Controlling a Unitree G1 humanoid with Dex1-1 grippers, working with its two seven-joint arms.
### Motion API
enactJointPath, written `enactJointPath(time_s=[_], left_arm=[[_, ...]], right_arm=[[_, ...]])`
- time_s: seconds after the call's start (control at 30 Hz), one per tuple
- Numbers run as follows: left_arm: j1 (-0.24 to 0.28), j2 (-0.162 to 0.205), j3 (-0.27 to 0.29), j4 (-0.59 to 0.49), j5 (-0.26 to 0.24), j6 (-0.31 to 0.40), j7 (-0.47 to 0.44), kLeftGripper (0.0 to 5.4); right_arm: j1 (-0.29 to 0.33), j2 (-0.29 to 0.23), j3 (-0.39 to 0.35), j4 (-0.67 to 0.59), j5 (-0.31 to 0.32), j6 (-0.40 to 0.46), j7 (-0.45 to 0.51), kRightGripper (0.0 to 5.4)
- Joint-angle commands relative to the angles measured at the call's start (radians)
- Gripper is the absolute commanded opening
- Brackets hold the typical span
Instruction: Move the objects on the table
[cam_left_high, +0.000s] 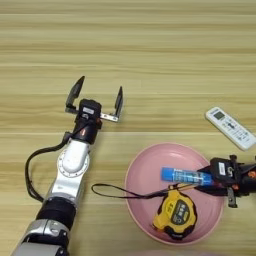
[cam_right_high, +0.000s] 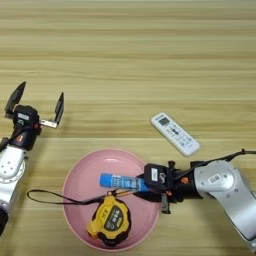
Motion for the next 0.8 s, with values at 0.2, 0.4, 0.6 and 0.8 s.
enactJointPath(time_s=[0.2,0.4,0.6,0.8], left_arm=[[-0.014,-0.001,-0.003,0.008,0.006,-0.007,0.006,5.40],[-0.013,0.000,-0.004,0.008,0.007,-0.008,0.007,5.40],[-0.012,0.001,-0.005,0.008,0.008,-0.010,0.006,5.40],[-0.014,0.002,-0.004,0.012,0.009,-0.011,0.007,5.40]], right_arm=[[0.000,-0.007,0.008,0.023,-0.015,0.016,0.004,1.33],[-0.002,0.000,-0.015,0.015,0.019,0.018,0.006,1.33],[-0.004,-0.001,-0.058,-0.020,0.098,0.045,0.021,1.32],[-0.012,-0.004,-0.092,-0.028,0.146,0.063,0.029,1.32]])
